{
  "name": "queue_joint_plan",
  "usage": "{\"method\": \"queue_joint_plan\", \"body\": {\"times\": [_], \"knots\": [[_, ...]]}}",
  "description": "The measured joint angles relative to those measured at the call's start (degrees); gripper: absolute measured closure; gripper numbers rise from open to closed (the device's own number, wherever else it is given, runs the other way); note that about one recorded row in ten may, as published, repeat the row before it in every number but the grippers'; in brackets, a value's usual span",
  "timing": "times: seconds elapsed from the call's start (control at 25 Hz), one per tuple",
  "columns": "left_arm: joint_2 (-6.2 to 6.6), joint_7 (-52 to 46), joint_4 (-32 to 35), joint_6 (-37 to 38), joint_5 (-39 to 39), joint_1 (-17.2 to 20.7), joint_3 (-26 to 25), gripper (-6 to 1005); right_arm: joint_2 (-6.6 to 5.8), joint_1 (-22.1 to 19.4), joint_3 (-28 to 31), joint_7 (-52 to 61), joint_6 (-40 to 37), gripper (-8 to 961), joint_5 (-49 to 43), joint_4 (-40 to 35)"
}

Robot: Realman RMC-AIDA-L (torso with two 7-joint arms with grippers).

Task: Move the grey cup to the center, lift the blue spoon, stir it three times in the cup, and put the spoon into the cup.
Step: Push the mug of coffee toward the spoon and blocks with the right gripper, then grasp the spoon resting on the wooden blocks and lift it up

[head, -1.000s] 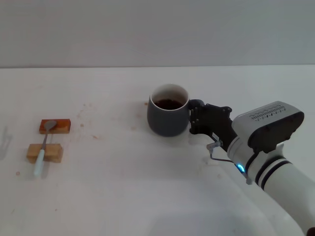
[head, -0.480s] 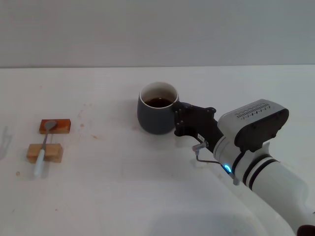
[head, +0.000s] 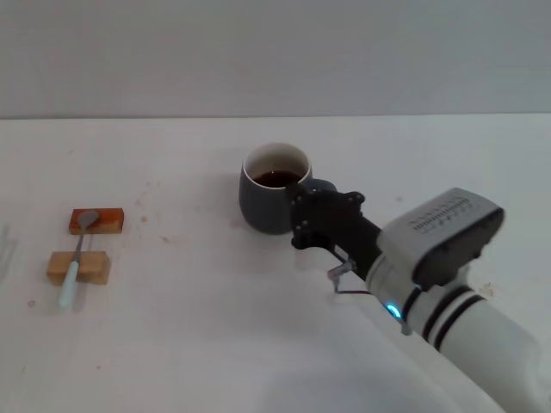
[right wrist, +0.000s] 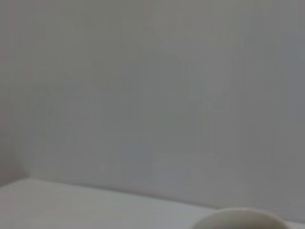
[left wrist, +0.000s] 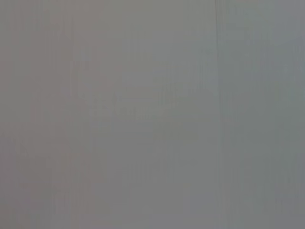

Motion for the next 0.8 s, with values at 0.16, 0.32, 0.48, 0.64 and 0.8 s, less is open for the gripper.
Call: {"method": "queue_joint_plan", "body": {"times": [0.16,0.32,0.48,0.64,0.8], "knots": [[-0.04,0.0,-0.07,0.2,0.0,0.7,0.03,165,-0.29,-4.07,0.5,0.0,-6.67,954,-0.04,-1.93],[-0.08,-0.3,-0.37,0.55,0.01,1.54,0.36,165,-0.35,-8.3,1.58,0.0,-15.78,954,0.32,-6.81],[-0.19,-0.58,-0.39,1.33,0.44,2.43,3.81,165,-0.59,-13.24,8.11,0.0,-21.02,954,0.68,-10.13],[-0.31,-0.69,-0.42,2.31,0.49,3.15,8.25,165,-0.67,-15.19,11.45,0.0,-22.7,954,0.71,-12.2],[-0.34,-0.78,-1.16,3.99,0.51,5.09,13.83,166,-0.67,-16.88,15.4,0.0,-23.54,954,0.74,-14.39]]}}
